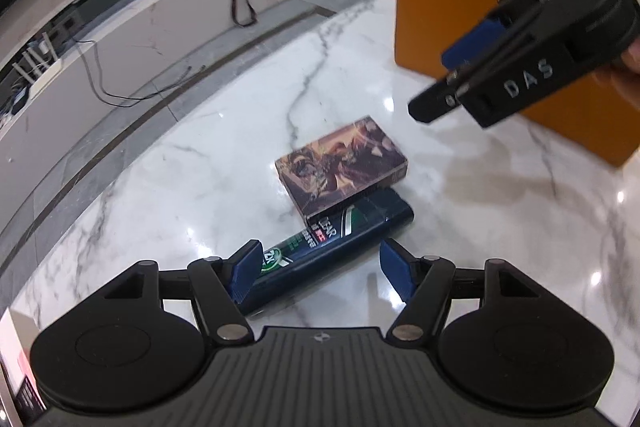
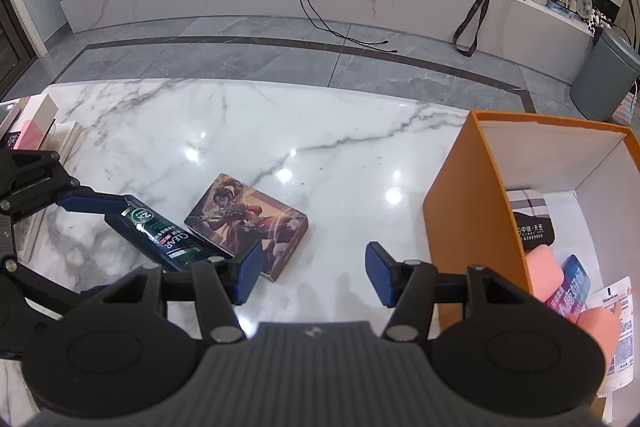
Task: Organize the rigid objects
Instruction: 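Grasp the Clear shampoo bottle with the left gripper while the right grasps the illustrated box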
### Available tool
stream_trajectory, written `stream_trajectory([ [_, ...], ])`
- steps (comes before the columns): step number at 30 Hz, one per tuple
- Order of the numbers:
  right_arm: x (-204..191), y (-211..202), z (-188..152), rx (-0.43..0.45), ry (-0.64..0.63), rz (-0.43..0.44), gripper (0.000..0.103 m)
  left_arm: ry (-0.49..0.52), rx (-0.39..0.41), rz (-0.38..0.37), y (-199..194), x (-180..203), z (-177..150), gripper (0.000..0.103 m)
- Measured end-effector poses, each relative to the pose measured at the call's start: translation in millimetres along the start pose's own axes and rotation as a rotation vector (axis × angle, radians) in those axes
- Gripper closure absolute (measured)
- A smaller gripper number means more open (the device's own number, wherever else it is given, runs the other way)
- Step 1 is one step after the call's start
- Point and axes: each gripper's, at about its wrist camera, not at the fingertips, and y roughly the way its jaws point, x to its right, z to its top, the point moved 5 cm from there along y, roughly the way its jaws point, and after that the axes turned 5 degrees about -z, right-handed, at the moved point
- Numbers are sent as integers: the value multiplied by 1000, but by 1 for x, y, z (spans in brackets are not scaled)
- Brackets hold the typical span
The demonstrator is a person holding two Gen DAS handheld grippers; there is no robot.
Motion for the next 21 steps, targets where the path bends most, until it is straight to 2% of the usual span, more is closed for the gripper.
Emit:
stream_trajectory([
  [4,-2,4,2,-1,-4,3,44,62,-49,-16,10,-2,-3,24],
  [9,-5,11,2,-6,-12,3,44,87,-76,-28,17,-6,-6,24],
  [14,-6,13,3,-7,-12,0,44,121,-84,-47,19,-5,-5,33],
  [18,-6,15,3,-12,-14,-3,44,161,-134,-55,28,-2,-8,39],
  [21,-8,16,3,-12,-16,0,44,174,-166,-67,33,-1,-12,48],
])
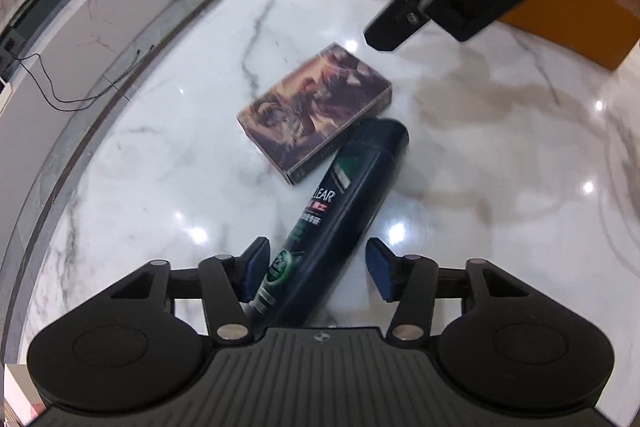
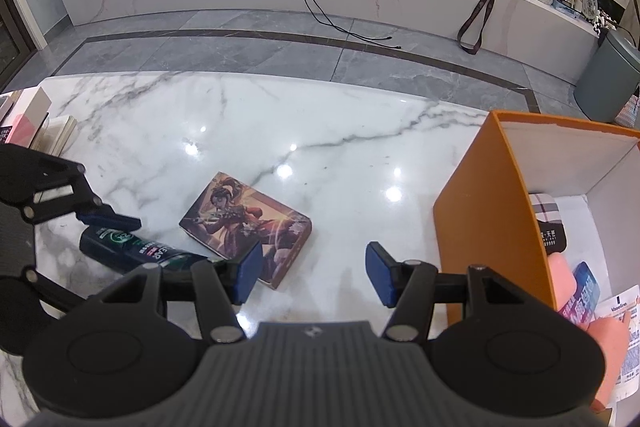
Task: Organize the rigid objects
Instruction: 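Grasp the Clear shampoo bottle with the left gripper while the right grasps the illustrated box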
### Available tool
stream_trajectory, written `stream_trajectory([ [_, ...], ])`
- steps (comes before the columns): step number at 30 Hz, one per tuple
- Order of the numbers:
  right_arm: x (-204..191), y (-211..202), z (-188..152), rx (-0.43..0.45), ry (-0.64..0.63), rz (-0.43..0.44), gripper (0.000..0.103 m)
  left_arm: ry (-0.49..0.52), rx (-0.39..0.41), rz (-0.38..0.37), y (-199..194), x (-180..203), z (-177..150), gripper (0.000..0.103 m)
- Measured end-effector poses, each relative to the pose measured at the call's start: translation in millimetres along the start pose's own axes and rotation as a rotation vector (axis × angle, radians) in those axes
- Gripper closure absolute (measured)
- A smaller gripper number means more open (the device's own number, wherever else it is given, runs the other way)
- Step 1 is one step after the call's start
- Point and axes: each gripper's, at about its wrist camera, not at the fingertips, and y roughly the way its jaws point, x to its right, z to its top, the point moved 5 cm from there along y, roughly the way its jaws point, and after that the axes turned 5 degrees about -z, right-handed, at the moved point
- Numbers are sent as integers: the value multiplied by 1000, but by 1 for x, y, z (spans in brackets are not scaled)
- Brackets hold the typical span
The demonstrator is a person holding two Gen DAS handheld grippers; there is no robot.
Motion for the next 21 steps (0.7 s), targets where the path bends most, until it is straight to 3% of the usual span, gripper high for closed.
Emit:
stream_trajectory([
  [5,0,2,0,-4,-5,3,44,-84,16,-50,-4,5,-9,56],
  [13,-4,5,-3,-5,-22,10,44,-343,76,-47,-16,26,-48,58],
  [18,-12,12,-6,4,-70,16,43,-389,88,-25,-21,37,-61,51],
  [21,-22,18,-8,36,-146,31,33,-393,127,-31,-22,37,-60,46],
])
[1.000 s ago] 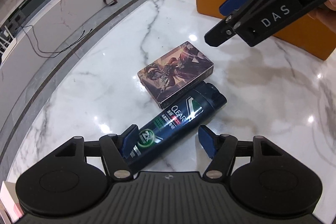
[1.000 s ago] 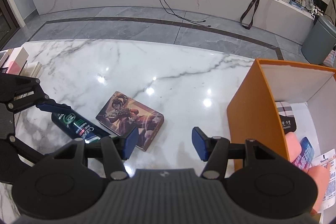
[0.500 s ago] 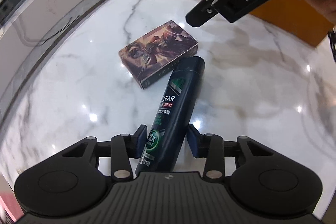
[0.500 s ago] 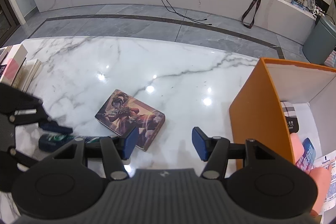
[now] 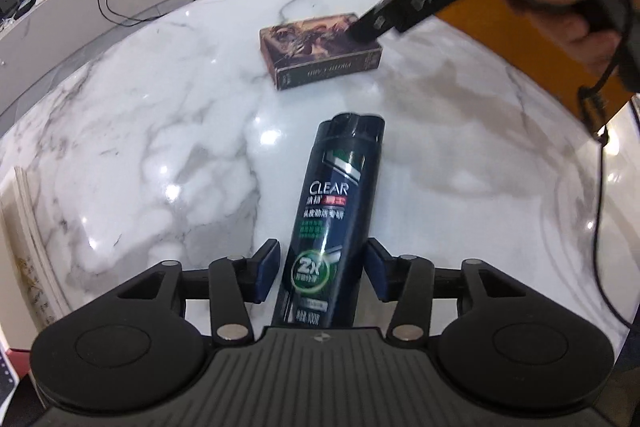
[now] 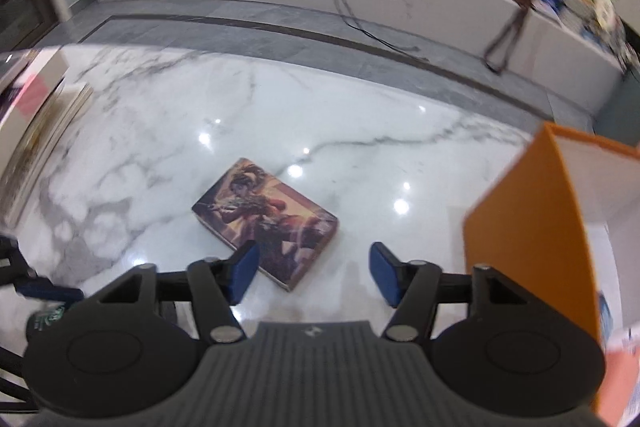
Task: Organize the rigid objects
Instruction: 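Grasp the Clear shampoo bottle with the left gripper while the right grasps the illustrated box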
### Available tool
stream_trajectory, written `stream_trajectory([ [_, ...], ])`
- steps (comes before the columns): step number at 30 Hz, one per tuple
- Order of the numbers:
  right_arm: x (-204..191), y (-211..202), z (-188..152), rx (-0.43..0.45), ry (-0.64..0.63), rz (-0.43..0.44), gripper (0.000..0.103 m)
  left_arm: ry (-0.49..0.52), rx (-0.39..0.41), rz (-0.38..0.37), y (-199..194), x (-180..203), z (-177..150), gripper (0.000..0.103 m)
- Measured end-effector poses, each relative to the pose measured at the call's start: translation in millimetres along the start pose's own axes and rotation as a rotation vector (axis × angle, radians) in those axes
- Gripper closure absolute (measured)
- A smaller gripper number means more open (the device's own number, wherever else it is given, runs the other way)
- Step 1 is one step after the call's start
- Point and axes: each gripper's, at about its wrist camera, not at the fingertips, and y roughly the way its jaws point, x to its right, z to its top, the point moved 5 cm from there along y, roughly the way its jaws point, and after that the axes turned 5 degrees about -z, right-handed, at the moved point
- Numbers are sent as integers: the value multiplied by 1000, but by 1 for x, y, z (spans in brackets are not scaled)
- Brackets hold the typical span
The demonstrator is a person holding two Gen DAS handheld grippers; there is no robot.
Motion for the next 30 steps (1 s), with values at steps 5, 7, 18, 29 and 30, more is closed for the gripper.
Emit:
stream_trajectory([
  [5,-16,13,-3,51,-162,-10,25,-3,79,-18,-6,3,4,46],
  [7,-20,19,-2,67,-189,1,25,-9,111,-48,-8,4,3,46],
  [18,-31,39,2,106,-229,-8,16,5,104,-88,-1,4,-4,54],
  [29,-28,34,-3,-50,-135,21,33,0,106,-71,-4,-1,-7,54],
  [30,-27,32,-5,-66,-129,16,34,-3,105,-64,-4,-2,-7,54],
])
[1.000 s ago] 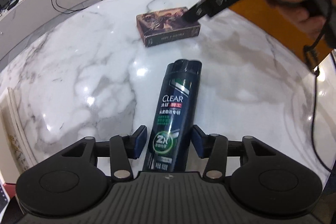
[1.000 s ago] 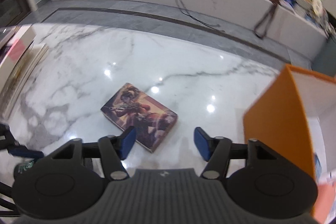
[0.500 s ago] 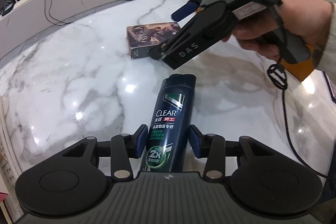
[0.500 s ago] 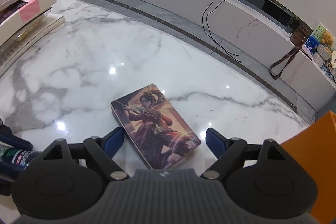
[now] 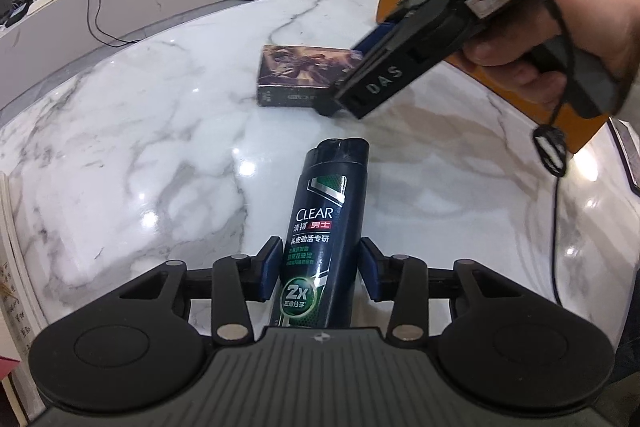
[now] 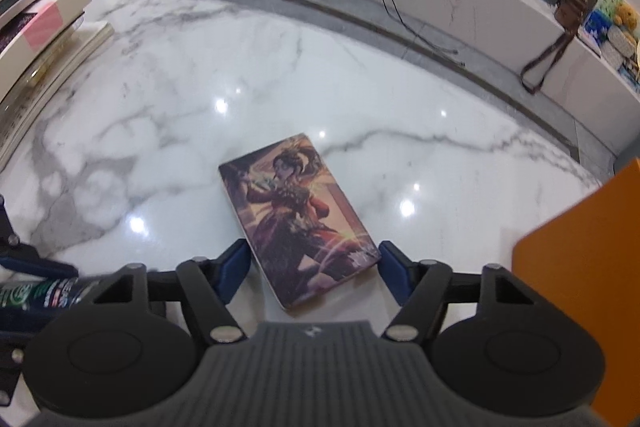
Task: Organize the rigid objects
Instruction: 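Grasp the Clear shampoo bottle with the left gripper while the right grasps the illustrated box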
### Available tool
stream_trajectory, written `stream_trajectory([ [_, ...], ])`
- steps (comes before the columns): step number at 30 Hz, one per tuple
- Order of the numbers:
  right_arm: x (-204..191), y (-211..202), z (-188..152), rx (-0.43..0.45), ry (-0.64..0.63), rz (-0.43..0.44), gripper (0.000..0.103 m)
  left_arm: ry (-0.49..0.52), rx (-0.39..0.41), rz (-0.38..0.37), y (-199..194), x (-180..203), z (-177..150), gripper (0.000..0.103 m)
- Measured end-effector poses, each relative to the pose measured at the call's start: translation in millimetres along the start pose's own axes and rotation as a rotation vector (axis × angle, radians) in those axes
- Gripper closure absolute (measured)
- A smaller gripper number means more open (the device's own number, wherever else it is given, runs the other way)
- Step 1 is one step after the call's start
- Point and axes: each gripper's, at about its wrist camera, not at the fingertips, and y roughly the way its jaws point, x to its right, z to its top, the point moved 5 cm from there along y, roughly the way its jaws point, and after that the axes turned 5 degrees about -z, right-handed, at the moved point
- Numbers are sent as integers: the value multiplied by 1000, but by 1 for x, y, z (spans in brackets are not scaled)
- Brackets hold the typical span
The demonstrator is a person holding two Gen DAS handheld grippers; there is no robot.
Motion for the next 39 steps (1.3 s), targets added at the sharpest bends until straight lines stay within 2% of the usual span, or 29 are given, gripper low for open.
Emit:
stream_trajectory([
  [4,-1,-6,-9,-61,63,-11,37,1,-4,35,-1,-3,-1,54],
  [8,-12,-16,-20,-99,36,-8,40,-11,-3,42,-3,-4,-1,54],
  [15,-23,-20,-27,-65,5,23,38,-32,16,68,-2,-6,3,53],
  [23,-23,-14,-11,22,22,4,38,-20,65,109,-1,-5,3,52],
  [27,-25,-9,-7,31,28,5,38,-25,91,108,0,-5,3,53],
  [29,-26,-6,-6,35,31,5,38,-22,86,106,0,-5,4,59],
  [39,-25,-3,-2,35,87,4,41,-57,83,97,-3,-6,4,61],
])
